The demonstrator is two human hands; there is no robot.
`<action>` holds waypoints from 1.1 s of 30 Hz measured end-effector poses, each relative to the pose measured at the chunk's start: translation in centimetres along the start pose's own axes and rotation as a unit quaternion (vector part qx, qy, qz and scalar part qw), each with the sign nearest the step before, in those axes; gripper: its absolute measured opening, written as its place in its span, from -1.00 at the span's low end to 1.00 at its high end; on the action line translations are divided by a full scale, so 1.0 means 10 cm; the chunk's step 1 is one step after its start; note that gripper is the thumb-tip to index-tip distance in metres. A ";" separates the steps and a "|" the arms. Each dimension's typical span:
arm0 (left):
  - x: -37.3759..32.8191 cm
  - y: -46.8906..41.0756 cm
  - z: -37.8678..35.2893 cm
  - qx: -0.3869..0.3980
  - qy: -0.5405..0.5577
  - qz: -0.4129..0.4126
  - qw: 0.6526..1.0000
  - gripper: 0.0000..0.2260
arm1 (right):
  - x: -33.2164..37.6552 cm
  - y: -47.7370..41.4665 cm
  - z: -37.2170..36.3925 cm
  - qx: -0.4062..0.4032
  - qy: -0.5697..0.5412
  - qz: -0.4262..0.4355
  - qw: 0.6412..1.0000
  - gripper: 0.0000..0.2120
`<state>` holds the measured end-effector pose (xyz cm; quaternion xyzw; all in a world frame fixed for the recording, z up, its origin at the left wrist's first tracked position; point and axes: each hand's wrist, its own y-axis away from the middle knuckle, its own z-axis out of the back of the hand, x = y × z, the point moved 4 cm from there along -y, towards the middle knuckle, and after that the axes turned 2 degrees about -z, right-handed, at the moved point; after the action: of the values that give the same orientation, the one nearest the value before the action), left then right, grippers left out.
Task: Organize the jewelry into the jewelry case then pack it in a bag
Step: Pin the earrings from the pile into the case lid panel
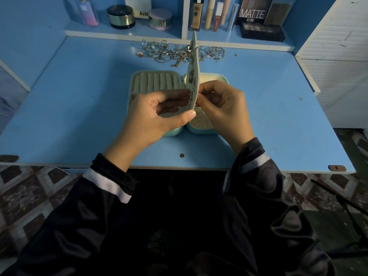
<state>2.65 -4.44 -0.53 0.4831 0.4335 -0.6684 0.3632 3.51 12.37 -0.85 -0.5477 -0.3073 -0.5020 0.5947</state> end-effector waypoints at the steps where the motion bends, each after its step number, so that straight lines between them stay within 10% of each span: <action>1: 0.00 0.00 0.00 0.000 -0.001 -0.001 1.000 -0.62 | 0.00 0.00 0.00 -0.001 -0.001 0.002 1.000 -0.97; 33: -0.12 -0.01 -0.11 0.004 -0.101 -0.046 0.994 -0.54 | 0.31 -0.14 0.43 -0.001 0.000 0.005 1.000 -0.71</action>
<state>3.25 -3.27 0.50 0.3941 0.4135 -0.7315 0.3724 3.96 15.84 3.37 -0.5498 -0.3038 -0.4991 0.5969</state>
